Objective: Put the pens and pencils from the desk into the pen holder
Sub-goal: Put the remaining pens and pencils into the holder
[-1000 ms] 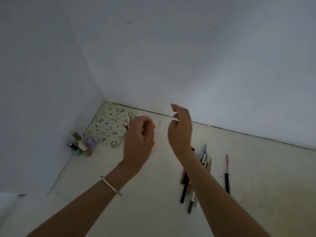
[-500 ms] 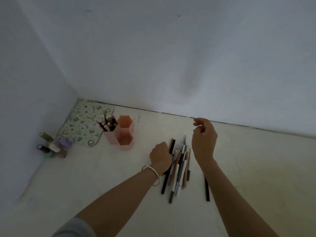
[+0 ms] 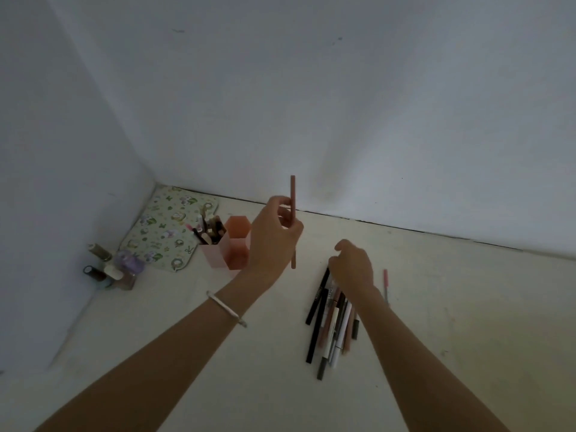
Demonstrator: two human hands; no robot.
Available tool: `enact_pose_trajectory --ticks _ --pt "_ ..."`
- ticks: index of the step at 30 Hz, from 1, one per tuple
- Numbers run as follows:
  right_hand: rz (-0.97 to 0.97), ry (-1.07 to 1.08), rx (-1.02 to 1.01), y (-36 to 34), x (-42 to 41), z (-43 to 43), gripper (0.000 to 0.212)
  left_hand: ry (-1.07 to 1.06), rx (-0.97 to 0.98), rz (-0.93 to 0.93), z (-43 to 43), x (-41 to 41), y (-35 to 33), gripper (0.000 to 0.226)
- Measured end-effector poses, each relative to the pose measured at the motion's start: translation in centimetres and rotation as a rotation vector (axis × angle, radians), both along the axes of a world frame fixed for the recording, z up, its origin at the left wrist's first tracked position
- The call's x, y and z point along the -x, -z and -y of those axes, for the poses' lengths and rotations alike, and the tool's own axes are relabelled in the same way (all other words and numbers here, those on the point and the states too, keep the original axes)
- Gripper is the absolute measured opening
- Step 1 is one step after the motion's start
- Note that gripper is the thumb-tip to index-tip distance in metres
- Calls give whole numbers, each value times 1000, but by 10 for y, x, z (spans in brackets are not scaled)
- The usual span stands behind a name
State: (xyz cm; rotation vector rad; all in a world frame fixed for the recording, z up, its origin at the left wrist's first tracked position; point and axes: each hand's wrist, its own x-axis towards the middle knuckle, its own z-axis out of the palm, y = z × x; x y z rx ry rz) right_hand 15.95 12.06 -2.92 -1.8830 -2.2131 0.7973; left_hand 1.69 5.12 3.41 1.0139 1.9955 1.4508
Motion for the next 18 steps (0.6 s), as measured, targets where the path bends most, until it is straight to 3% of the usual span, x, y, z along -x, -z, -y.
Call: enact_pose_trajectory --ticks 5,8,12,15,18 --pt "364 -199 -103 22 17 18 17 -41 -88 -82 20 32 -15 83" --pt "329 -189 -80 32 21 21 18 -52 -132 -61 30 49 -19 92" --pt "-239 58 -44 9 40 10 22 -172 -216 -152 43 86 -30 84" --pt "-619 167 -216 -29 59 0 25 -278 -297 -230 52 112 -30 78" --pt "-853 183 -352 -65 80 0 26 -315 -267 -323 60 124 -17 70"
